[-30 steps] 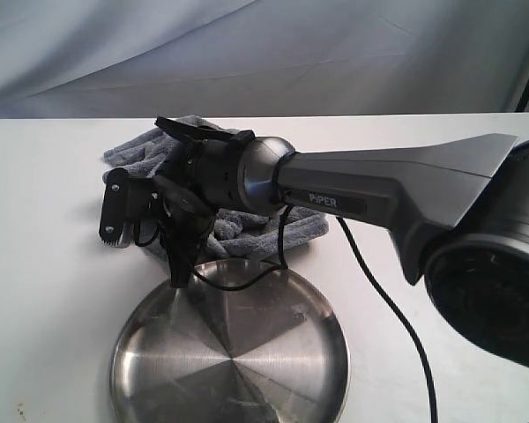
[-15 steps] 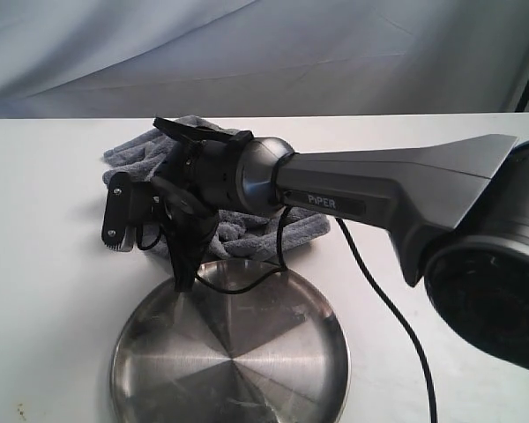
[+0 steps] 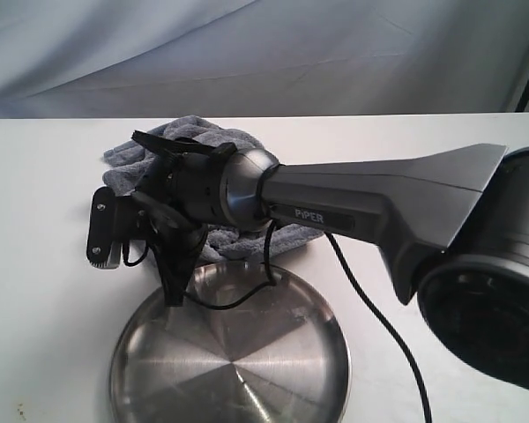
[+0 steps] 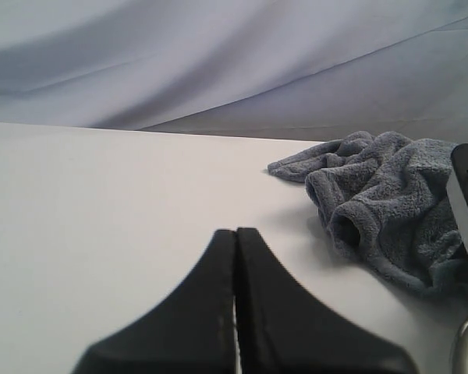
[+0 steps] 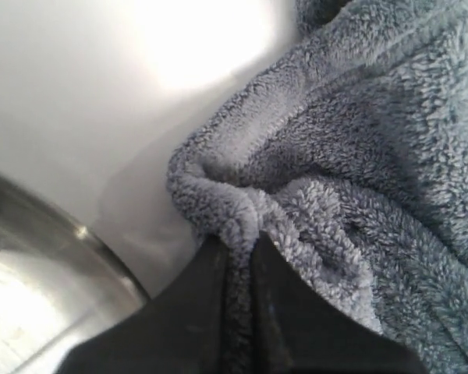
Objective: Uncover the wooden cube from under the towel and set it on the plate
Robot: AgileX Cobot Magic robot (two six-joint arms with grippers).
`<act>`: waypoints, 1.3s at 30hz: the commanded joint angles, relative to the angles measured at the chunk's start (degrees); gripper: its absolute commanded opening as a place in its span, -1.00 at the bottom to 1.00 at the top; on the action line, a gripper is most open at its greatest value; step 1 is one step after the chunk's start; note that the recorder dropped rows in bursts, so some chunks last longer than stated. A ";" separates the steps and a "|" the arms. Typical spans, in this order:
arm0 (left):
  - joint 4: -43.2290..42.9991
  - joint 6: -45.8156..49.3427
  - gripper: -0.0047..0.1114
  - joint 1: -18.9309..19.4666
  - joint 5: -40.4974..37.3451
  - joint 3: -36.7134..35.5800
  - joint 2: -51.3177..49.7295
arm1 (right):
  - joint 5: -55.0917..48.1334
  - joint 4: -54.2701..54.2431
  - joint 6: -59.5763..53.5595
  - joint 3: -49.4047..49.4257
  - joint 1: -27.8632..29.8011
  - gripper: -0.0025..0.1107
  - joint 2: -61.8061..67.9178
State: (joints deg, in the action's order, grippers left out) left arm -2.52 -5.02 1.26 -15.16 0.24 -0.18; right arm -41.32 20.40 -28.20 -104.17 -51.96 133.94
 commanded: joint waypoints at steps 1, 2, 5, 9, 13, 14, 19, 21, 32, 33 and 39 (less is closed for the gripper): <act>0.48 0.02 -0.92 0.05 0.13 -0.24 0.18 | 1.09 0.11 0.35 0.06 -0.30 -0.96 -2.74; 0.48 0.02 -0.92 0.05 0.13 -0.24 0.18 | 1.67 0.11 0.64 0.06 -0.30 -0.96 -3.20; 0.48 0.02 -0.92 0.05 0.13 -0.24 0.18 | 3.26 0.00 1.88 0.06 -0.30 -0.96 -4.95; 0.48 0.02 -0.92 0.05 0.13 -0.24 0.18 | 4.32 0.12 2.10 0.06 -0.30 -0.96 -6.60; 0.48 0.02 -0.92 0.05 0.13 -0.24 0.18 | 6.18 0.12 4.45 0.06 -0.05 -0.96 -8.00; 0.48 0.02 -0.92 0.05 0.13 -0.24 0.18 | 6.61 0.12 4.75 0.06 0.09 -0.96 -8.35; 0.48 0.02 -0.92 0.05 0.13 -0.24 0.18 | 8.33 0.12 5.11 0.06 0.09 -0.96 -9.44; 0.48 0.02 -0.92 0.05 0.13 -0.24 0.18 | 8.90 0.41 6.53 0.06 0.09 -0.96 -9.71; 0.48 0.02 -0.92 0.05 0.13 -0.24 0.18 | 10.12 7.73 18.07 0.06 0.59 -0.96 -10.76; 0.48 0.02 -0.92 0.05 0.13 -0.24 0.18 | 10.85 7.73 19.51 0.06 0.92 -0.96 -11.08; 0.48 0.02 -0.92 0.05 0.13 -0.24 0.18 | 12.82 7.29 25.58 0.06 3.85 -0.96 -12.52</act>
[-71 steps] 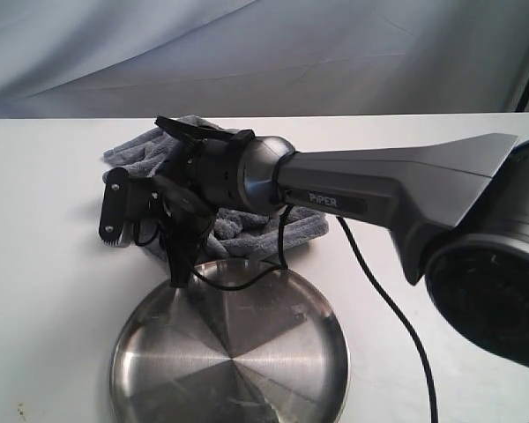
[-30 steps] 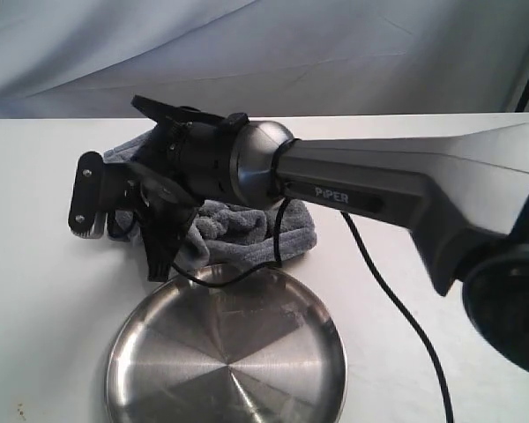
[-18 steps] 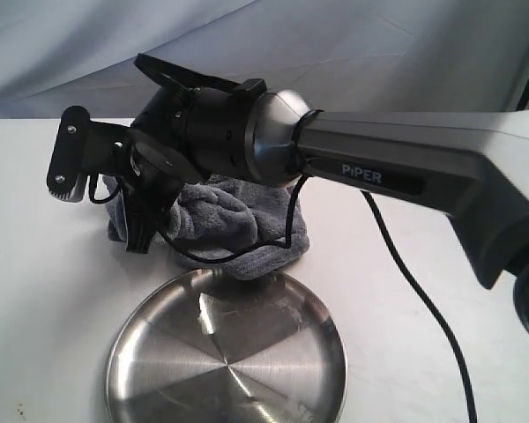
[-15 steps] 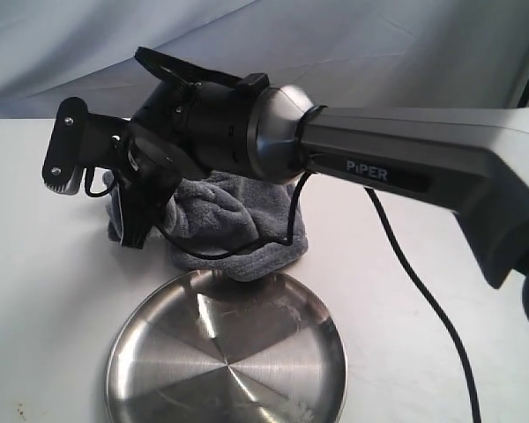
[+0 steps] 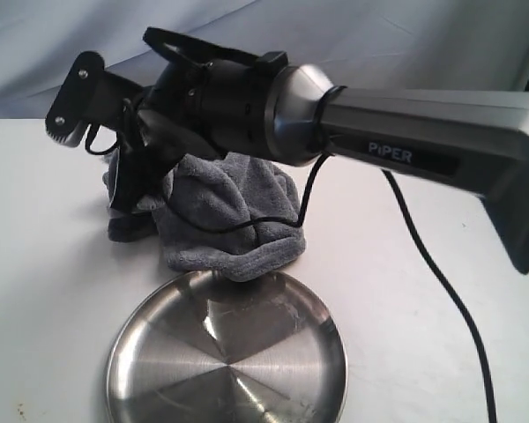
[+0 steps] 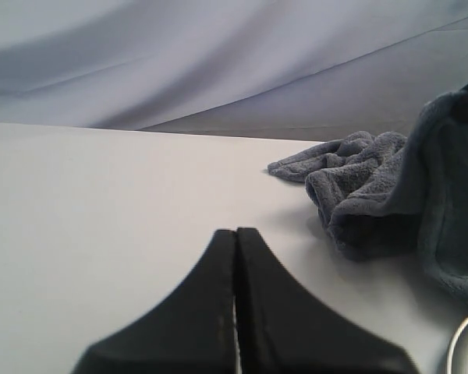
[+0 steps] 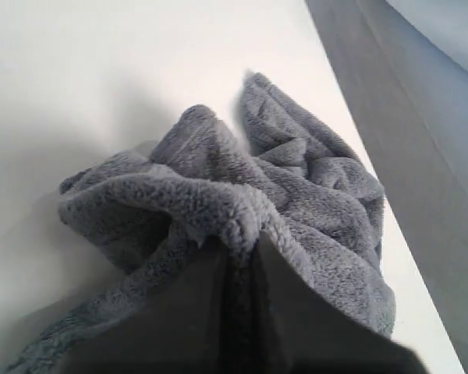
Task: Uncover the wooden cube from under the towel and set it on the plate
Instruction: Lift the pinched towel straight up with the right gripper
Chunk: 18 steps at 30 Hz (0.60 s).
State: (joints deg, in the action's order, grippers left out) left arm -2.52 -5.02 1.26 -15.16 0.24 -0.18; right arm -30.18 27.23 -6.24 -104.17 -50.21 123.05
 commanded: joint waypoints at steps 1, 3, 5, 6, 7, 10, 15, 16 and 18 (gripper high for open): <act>0.48 0.02 -0.92 0.05 0.13 -0.24 0.18 | 1.69 0.13 4.14 0.06 2.69 -0.96 -1.91; 0.48 0.02 -0.92 0.05 0.13 -0.24 0.18 | 1.69 0.13 5.48 0.06 3.48 -0.96 -2.20; 0.48 0.02 -0.92 0.05 0.13 -0.24 0.18 | 1.69 0.08 7.01 0.06 4.31 -0.96 -2.72; 0.48 0.02 -0.92 0.05 0.13 -0.24 0.18 | 1.69 -0.40 7.01 0.06 4.63 -0.96 -2.82; 0.48 0.02 -0.92 0.05 0.13 -0.24 0.18 | 1.93 -1.23 7.16 0.06 5.05 -0.96 -3.25; 0.48 0.02 -0.92 0.05 0.13 -0.24 0.18 | 2.58 -2.93 8.37 0.06 6.28 -0.96 -3.95; 0.48 0.02 -0.92 0.05 0.13 -0.24 0.18 | 2.98 -3.62 11.01 0.06 8.11 -0.96 -5.25; 0.48 0.02 -0.92 0.05 0.13 -0.24 0.18 | 2.98 -4.21 11.01 0.06 8.55 -0.96 -5.44; 0.48 0.02 -0.92 0.05 0.13 -0.24 0.18 | 2.98 -4.34 11.90 0.06 9.38 -0.96 -5.86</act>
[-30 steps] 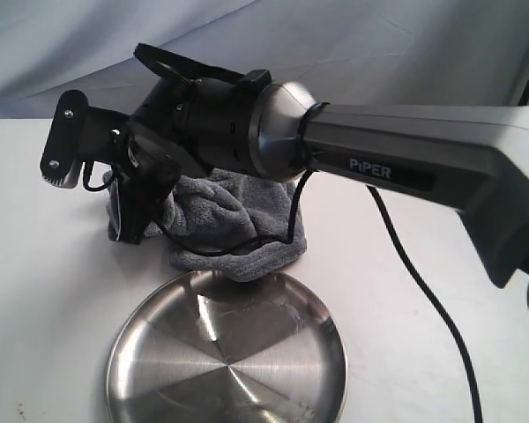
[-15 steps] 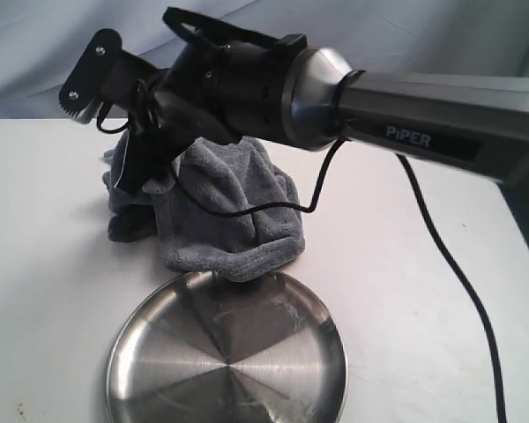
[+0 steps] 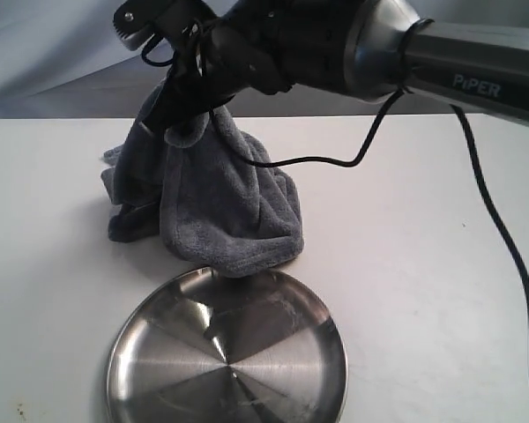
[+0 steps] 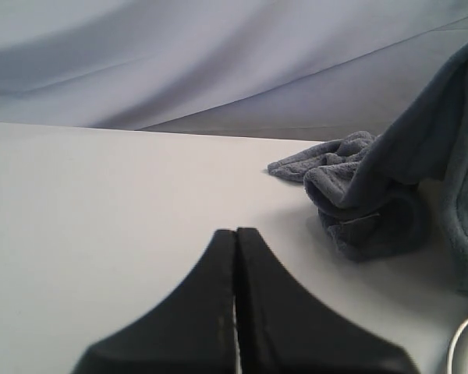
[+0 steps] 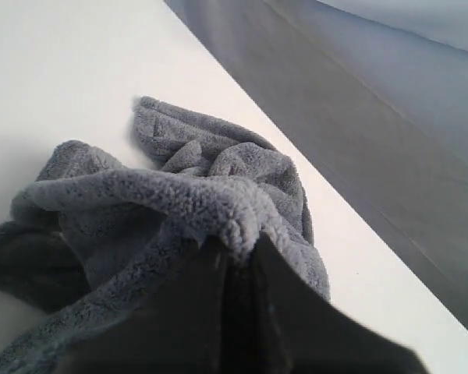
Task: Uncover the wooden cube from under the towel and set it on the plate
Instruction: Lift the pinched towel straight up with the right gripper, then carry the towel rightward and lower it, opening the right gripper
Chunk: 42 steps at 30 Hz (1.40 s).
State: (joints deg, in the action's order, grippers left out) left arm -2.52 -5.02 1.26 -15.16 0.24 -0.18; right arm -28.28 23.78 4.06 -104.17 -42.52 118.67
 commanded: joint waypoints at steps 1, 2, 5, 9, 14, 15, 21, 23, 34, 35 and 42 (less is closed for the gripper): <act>0.48 0.02 -0.92 0.05 0.13 -0.24 0.18 | 1.08 -0.89 2.89 0.06 2.18 -0.96 -1.73; 0.48 0.02 -0.92 0.05 0.13 -0.24 0.18 | 0.97 -0.89 3.57 0.06 2.58 -0.96 -1.87; 0.48 0.02 -0.92 0.05 0.13 -0.24 0.18 | 0.88 -0.89 4.52 0.06 3.78 -0.96 -2.74; 0.48 0.02 -0.92 0.05 0.13 -0.24 0.18 | 0.88 -1.00 5.87 0.06 5.33 -0.96 -3.96; 0.48 0.02 -0.92 0.05 0.13 -0.24 0.18 | 0.64 -1.59 6.83 0.06 6.81 -0.96 -4.80; 0.48 0.02 -0.92 0.05 0.13 -0.24 0.18 | 0.49 -2.08 6.88 0.06 7.39 -0.96 -4.93; 0.48 0.02 -0.92 0.05 0.13 -0.24 0.18 | 0.00 -5.21 6.88 0.06 10.06 -0.96 -5.05; 0.48 0.02 -0.92 0.05 0.13 -0.24 0.18 | -0.78 -5.47 6.88 0.06 11.14 -0.96 -5.05; 0.48 0.02 -0.92 0.05 0.13 -0.24 0.18 | -2.19 -6.06 6.88 0.06 17.65 -0.96 -5.05; 0.48 0.02 -0.92 0.05 0.13 -0.24 0.18 | -1.95 -6.06 6.88 0.06 17.98 -0.96 -4.91; 0.48 0.02 -0.92 0.05 0.13 -0.24 0.18 | -1.16 -5.93 6.88 0.06 19.22 -0.96 -1.38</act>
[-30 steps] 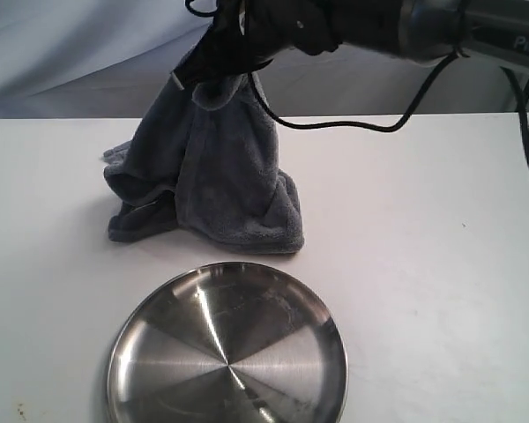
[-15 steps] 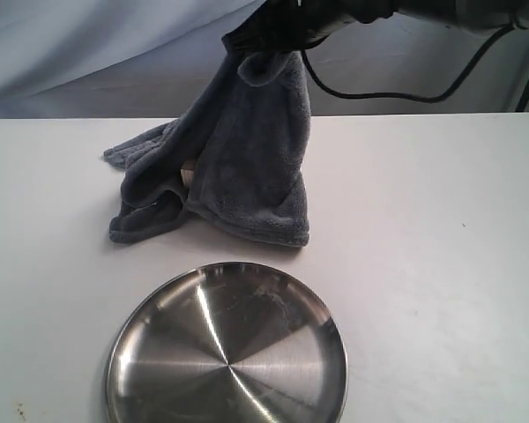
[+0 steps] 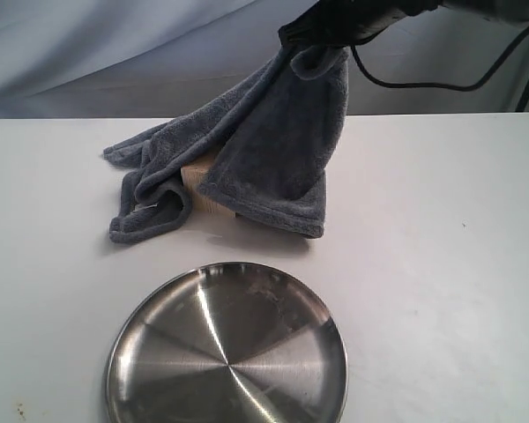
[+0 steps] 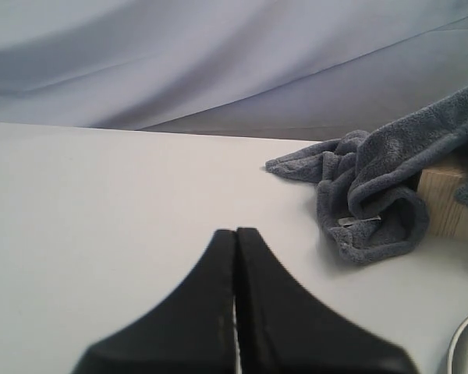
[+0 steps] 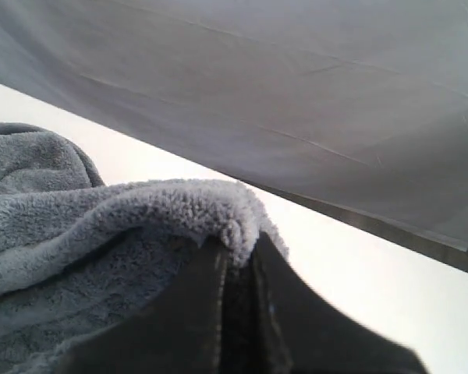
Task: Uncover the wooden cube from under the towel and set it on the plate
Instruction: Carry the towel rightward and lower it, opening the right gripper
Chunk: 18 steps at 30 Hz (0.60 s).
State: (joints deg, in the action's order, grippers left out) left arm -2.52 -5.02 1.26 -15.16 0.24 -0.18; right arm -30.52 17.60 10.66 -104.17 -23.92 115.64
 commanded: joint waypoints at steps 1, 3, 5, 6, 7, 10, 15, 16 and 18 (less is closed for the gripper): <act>0.48 0.02 -0.92 0.05 0.13 -0.24 0.18 | 1.09 0.24 0.28 0.06 0.62 -0.96 2.15; 0.48 0.02 -0.92 0.05 0.13 -0.24 0.18 | 1.18 0.24 0.45 0.06 0.72 -0.96 2.92; 0.48 0.02 -0.92 0.05 0.13 -0.24 0.18 | 1.44 0.24 1.01 0.06 0.85 -0.96 3.87; 0.48 0.02 -0.92 0.05 0.13 -0.24 0.18 | 1.44 0.24 1.62 0.06 1.12 -0.96 4.16; 0.48 0.02 -0.92 0.05 0.13 -0.24 0.18 | 1.54 0.24 2.22 0.06 1.13 -0.96 4.64; 0.48 0.02 -0.92 0.05 0.13 -0.24 0.18 | 1.13 -0.13 4.42 0.06 2.20 -0.96 5.92; 0.48 0.02 -0.92 0.05 0.13 -0.24 0.18 | -2.40 -0.39 5.25 0.06 3.48 -0.96 8.05; 0.48 0.02 -0.92 0.05 0.13 -0.24 0.18 | -3.86 -0.27 5.25 0.06 3.62 -0.96 8.64; 0.48 0.02 -0.92 0.05 0.13 -0.24 0.18 | -6.08 -1.10 5.25 0.06 3.77 -0.96 9.42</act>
State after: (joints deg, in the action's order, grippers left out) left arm -2.52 -5.02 1.26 -15.16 0.24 -0.18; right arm -33.61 17.46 15.49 -104.17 -20.62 124.17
